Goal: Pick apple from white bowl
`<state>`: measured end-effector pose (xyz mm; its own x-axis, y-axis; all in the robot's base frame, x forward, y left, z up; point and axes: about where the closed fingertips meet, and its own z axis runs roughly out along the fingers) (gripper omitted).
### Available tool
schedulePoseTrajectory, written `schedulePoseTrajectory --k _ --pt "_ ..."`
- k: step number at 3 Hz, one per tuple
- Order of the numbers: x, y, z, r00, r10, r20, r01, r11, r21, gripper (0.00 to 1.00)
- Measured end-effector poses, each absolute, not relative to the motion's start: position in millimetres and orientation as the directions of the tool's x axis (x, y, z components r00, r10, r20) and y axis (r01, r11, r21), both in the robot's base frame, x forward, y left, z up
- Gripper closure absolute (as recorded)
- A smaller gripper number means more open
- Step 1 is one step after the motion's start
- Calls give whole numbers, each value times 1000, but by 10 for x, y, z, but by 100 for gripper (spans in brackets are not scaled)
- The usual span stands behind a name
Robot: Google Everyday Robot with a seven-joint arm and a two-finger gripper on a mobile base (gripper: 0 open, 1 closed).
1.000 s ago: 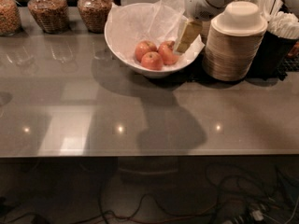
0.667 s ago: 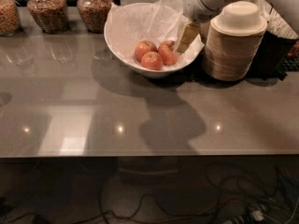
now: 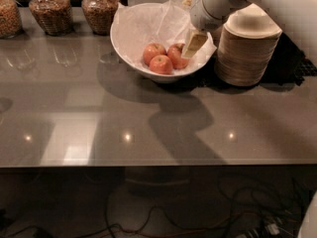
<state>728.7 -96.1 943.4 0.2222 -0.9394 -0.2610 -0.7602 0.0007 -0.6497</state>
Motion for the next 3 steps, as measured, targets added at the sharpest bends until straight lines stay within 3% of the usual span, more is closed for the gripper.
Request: schedulePoseTrajectory --k 3 --pt "7350 -1015 8962 196 -954 -229 -824 -33 -566 21"
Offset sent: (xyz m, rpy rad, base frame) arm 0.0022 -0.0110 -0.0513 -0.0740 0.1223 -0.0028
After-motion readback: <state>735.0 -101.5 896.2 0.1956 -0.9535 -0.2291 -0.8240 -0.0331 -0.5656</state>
